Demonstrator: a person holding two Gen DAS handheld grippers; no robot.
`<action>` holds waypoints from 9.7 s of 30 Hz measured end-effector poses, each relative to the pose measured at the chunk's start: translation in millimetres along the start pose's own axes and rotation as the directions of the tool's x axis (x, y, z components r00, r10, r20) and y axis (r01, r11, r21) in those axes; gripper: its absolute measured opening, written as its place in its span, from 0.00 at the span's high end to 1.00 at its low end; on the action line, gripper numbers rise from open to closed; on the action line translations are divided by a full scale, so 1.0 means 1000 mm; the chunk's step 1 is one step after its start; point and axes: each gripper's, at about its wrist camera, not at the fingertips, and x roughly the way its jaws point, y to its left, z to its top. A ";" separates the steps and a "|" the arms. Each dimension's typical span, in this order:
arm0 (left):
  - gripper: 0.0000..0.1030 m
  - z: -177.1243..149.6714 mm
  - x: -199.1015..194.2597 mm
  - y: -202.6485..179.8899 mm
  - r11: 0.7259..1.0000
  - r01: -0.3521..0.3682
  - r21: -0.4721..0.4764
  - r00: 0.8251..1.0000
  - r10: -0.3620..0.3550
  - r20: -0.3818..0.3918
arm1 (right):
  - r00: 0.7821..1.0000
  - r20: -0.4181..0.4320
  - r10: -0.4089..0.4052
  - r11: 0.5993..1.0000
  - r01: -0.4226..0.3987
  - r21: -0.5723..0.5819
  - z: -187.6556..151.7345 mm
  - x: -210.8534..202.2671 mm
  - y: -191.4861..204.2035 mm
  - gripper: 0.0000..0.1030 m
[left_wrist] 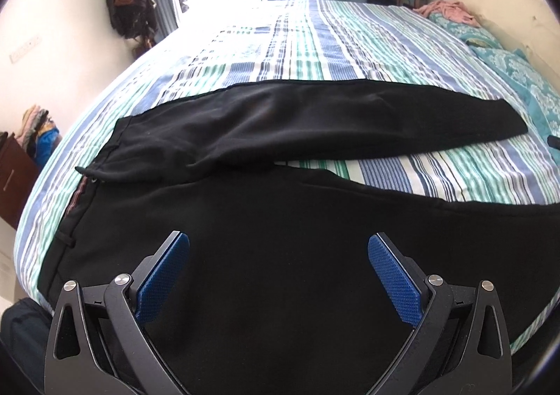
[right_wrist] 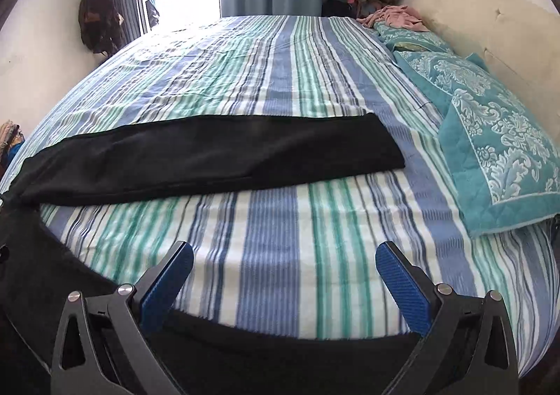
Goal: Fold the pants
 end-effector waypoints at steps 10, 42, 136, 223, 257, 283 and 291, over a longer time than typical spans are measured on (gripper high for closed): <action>0.01 -0.044 0.014 0.014 0.998 -0.057 0.028 0.988 0.060 -0.140 | 0.983 -0.176 -0.053 0.987 0.078 0.142 0.150 0.148 -0.112 0.26; 0.01 -0.051 -0.026 -0.029 0.991 0.035 0.128 0.996 -0.024 -0.084 | 0.991 0.135 -0.013 0.906 -0.046 0.421 -0.125 -0.075 -0.062 0.94; 0.01 0.151 0.126 0.046 0.929 0.200 -0.313 0.922 -0.286 -0.261 | 0.839 0.413 0.354 0.635 -0.540 0.552 -0.121 -0.164 -0.003 0.94; 0.69 -0.085 -0.021 0.058 0.927 0.199 -0.319 0.869 -0.317 -0.378 | 0.979 -0.200 -0.041 0.865 0.135 0.483 -0.173 -0.064 -0.165 0.88; 0.22 -0.064 -0.006 0.100 1.000 -0.017 0.000 0.958 0.016 -0.287 | 0.982 -0.184 -0.044 0.972 0.085 0.220 -0.163 -0.028 0.046 0.00; 0.00 -0.046 0.026 0.166 0.962 -0.212 -0.170 0.970 0.185 -0.160 | 0.987 -0.144 -0.063 0.969 0.096 0.227 -0.167 -0.028 0.049 0.00; 0.02 -0.039 -0.003 0.154 0.952 -0.233 -0.196 0.971 0.217 -0.101 | 0.986 -0.150 -0.074 0.968 0.107 0.228 -0.166 -0.026 0.050 0.00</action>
